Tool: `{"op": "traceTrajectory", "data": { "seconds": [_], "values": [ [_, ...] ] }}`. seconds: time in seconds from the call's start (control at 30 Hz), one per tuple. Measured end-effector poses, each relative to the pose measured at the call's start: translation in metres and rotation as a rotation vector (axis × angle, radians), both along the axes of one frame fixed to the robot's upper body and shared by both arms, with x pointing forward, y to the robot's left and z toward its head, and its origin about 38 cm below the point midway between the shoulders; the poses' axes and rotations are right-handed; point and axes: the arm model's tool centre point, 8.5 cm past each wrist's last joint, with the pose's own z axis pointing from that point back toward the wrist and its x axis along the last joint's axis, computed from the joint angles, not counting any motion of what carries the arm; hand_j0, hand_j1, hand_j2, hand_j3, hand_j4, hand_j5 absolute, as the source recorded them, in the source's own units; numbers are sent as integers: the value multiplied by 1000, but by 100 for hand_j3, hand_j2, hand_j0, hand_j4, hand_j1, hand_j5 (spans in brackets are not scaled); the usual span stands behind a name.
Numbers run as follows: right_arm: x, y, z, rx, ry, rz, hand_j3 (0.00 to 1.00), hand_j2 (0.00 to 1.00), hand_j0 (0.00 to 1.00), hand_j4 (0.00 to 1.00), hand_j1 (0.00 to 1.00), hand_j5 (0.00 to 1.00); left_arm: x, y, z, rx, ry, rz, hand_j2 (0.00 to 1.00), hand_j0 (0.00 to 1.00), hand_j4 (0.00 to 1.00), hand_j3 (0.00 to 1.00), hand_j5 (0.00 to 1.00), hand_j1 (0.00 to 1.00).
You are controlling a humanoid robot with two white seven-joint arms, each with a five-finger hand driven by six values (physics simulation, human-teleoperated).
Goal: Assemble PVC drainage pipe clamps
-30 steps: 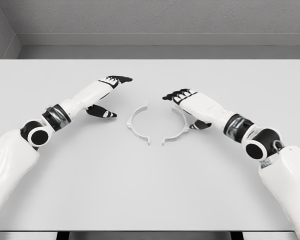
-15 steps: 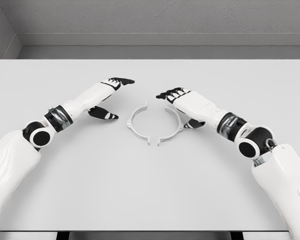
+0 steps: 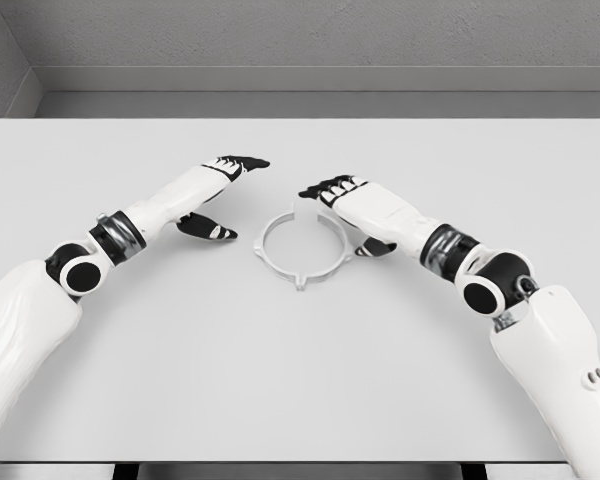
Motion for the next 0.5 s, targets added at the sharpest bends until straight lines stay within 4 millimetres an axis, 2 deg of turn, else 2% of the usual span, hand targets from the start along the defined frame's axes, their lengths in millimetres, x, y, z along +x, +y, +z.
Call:
{"op": "traceTrajectory", "data": {
  "seconds": [0.27,0.33,0.4,0.47,0.5],
  "values": [
    [2,-9,3,0,-8,-23,100,100,100,100,100,100,1,0,0,2,2,1,100,100,100,100,100,100],
    [4,-25,10,-2,-25,-54,100,100,100,100,100,100,5,1,3,5,-1,6,100,100,100,100,100,100],
    [2,-49,26,14,-69,-103,100,100,100,100,100,100,6,0,-1,4,9,8,100,100,100,100,100,100],
    [-16,-81,28,44,-89,-163,100,100,100,100,100,100,5,-3,-5,1,18,9,100,100,100,100,100,100],
    [-19,-97,41,63,-131,-189,100,100,100,100,100,100,4,-4,-7,-1,23,9,100,100,100,100,100,100]
  ]
}}
